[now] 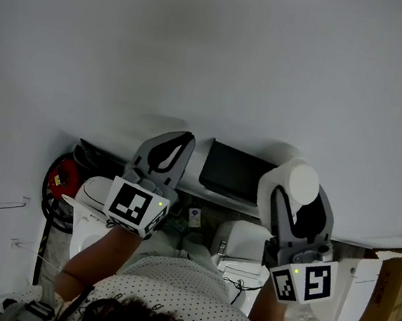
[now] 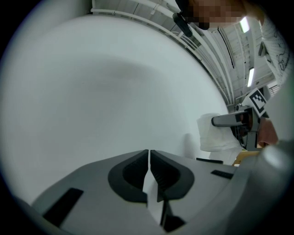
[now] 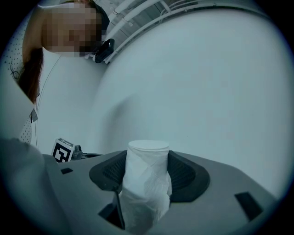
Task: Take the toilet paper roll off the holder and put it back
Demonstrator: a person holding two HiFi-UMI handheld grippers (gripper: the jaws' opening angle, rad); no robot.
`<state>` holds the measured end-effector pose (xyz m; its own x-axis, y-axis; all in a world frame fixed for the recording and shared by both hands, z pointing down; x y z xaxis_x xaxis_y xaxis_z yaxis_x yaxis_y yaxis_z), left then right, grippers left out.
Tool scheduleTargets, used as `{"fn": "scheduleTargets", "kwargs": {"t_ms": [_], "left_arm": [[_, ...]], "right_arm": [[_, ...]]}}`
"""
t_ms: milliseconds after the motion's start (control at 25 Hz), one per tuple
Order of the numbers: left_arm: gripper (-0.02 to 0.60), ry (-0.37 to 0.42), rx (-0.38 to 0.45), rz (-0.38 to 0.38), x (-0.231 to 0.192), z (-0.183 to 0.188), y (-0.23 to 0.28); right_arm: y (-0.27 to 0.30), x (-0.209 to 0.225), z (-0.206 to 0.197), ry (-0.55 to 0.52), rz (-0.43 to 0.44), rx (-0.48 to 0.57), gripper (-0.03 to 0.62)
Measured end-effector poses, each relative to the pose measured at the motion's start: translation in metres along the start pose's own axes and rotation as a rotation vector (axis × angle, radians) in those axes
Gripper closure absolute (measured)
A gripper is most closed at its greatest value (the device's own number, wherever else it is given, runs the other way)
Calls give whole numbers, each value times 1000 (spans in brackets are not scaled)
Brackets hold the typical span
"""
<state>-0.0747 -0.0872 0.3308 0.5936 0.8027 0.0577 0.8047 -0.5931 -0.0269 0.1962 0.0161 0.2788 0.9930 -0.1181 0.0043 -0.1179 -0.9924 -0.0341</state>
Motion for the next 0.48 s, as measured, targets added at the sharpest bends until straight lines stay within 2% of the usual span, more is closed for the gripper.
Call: {"fn": "scheduleTargets", "kwargs": {"t_ms": [480], "left_arm": [[563,1,14,40,-11,1,-3]], "right_arm": [[23,2,15,-21,25,49,319]]}}
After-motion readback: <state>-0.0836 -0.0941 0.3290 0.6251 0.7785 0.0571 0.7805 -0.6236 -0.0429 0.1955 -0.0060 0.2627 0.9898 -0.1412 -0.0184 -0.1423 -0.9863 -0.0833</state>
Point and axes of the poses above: the fingertips, and each gripper's own axes: y forward along the fingers, x to its right, z out of its top, the point moved 10 cm from there along -y, backward along the fingers, and after that the axes turned 13 degrees about -z, right-handed, at the moved point
